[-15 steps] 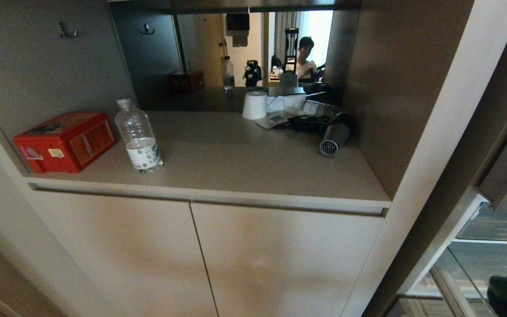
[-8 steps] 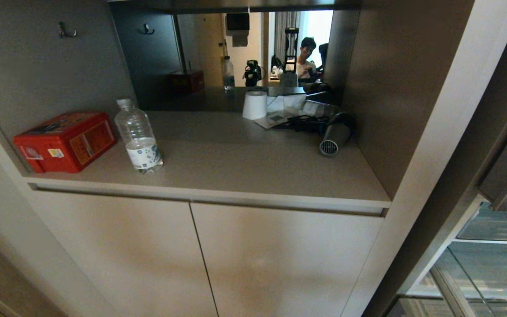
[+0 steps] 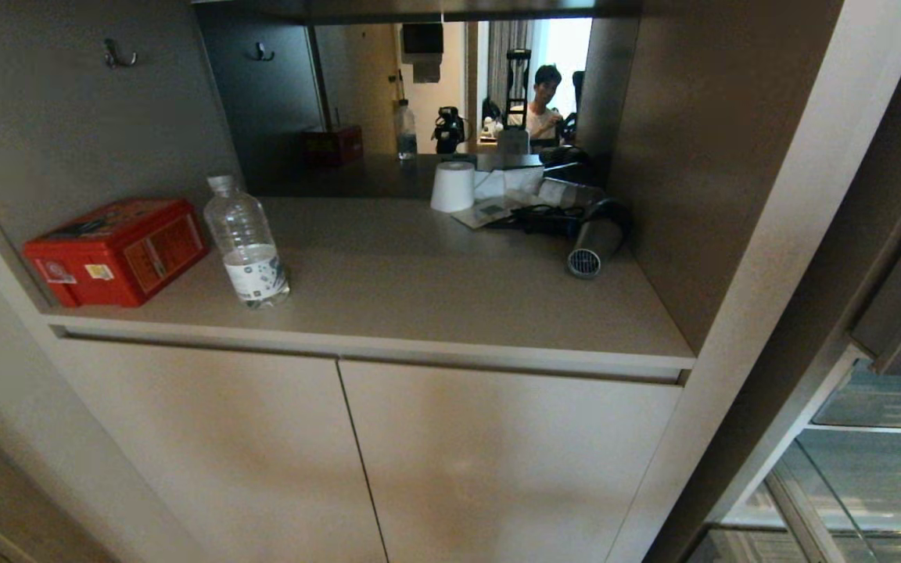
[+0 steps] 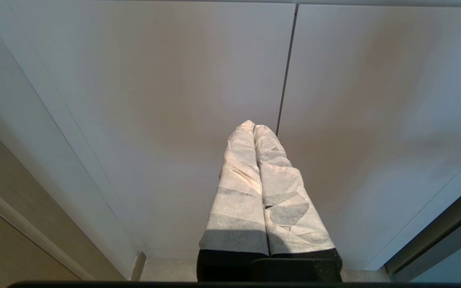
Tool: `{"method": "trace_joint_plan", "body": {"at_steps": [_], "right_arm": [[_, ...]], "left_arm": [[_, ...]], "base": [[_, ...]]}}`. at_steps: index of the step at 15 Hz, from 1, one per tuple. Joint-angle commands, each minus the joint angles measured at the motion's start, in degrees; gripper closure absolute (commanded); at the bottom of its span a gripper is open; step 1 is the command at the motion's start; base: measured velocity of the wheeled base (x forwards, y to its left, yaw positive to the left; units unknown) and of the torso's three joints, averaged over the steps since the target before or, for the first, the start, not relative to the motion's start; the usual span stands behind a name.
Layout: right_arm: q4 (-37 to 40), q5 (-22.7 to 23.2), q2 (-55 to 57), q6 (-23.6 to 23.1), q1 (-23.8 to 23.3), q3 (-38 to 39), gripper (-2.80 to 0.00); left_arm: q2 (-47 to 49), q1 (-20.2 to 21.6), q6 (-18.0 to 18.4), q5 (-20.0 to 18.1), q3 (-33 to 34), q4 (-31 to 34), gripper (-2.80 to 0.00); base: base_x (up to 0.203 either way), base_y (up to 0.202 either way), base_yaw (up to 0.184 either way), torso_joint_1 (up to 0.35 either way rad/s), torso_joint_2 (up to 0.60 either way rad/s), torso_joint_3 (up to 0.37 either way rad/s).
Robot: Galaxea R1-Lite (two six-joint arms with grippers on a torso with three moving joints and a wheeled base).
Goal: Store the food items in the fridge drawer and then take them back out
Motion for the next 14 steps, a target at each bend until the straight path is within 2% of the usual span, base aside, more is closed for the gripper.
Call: {"method": "trace_joint_plan", "body": {"at_steps": [1,4,6,14], "right_arm": [[-5.5,0.8,14.1,1.3,-0.5,-2.7,0.00],[-15.7,0.7,25.1,2.3,-1.1,-4.4,0.00],[-19.5,0.6,29.4,2.8,-1.6,-4.9,0.00],[-21.0,0.8,34.9,2.4,-2.8,-8.8,0.00]], "left_arm": [[0.0,0.0,0.0,0.0,0.0,0.0,0.00],[0.0,0.0,0.0,0.0,0.0,0.0,0.00],[0.0,0.0,0.0,0.0,0.0,0.0,0.00],[0.1,0.0,0.0,0.0,0.0,0.0,0.00]], "base": [[0.000,0.000,0.000,0.000,0.00,0.000],[0.000,0.000,0.000,0.000,0.00,0.000],[0.000,0.000,0.000,0.000,0.00,0.000],[0.000,0.000,0.000,0.000,0.00,0.000]]}}
